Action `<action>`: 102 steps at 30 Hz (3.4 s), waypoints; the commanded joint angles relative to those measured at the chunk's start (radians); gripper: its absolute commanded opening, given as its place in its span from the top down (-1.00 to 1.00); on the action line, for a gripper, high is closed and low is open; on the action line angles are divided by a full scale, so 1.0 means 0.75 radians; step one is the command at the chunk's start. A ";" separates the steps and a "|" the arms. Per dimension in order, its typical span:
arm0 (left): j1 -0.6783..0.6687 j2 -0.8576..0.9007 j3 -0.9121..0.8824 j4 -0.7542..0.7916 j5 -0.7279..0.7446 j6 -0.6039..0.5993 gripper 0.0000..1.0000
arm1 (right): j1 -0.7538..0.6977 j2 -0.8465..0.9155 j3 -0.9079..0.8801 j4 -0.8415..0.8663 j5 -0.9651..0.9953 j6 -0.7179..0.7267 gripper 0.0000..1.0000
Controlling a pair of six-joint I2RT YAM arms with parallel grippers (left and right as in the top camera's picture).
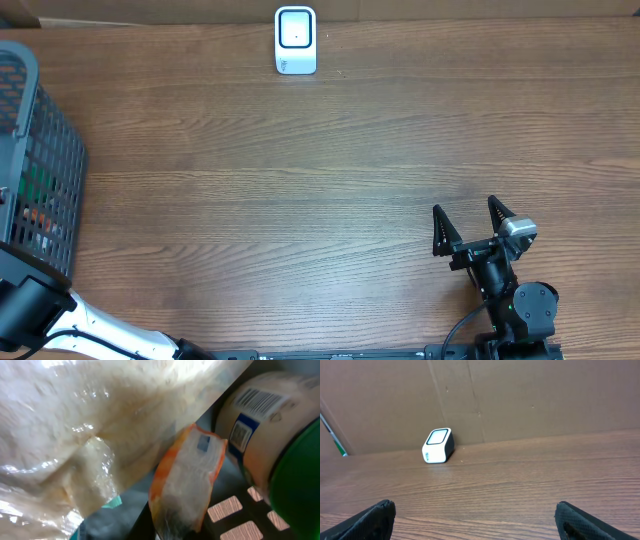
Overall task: Scan the item barcode
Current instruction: 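Grasp the orange-and-white snack pack with the left gripper, then carry the snack pack to the scanner and set it on the table, then return the left gripper into the grey basket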
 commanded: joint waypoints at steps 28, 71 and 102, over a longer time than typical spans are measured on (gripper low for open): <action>-1.179 -0.935 0.110 -0.016 0.172 -0.174 0.92 | 0.003 -0.012 -0.014 0.005 0.013 -0.004 -1.00; -1.880 -0.352 -0.129 0.650 0.314 -0.642 -0.71 | 0.003 -0.012 -0.014 0.005 0.013 -0.004 -1.00; -0.247 -0.712 -0.033 0.247 -0.197 -0.342 -0.75 | 0.003 -0.012 -0.014 0.005 0.013 -0.004 -1.00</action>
